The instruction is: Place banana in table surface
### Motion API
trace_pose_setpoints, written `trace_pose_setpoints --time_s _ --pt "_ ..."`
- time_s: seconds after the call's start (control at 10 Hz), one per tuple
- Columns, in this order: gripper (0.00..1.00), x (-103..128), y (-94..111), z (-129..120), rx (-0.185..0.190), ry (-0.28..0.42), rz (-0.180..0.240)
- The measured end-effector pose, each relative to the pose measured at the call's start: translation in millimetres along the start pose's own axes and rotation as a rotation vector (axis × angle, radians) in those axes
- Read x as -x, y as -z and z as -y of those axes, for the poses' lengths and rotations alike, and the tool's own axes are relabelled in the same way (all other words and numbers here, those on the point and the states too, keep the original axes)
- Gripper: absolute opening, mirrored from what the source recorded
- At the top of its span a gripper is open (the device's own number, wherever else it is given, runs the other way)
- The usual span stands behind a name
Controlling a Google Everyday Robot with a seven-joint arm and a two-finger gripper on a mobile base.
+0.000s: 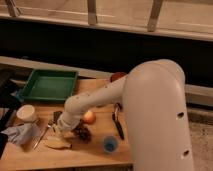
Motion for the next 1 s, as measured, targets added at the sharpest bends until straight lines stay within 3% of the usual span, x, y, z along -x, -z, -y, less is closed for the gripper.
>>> trace_pose_setpoints --time_s 0.1,0.3,1.0 --pt "0.59 -0.2 0.1 2.7 0.007 -0.009 0.003" --pt "0.66 1.4 4.8 1.9 0.01 -0.01 0.014" --pt "0.66 3.1 9.7 3.4 0.017 -0.011 0.027"
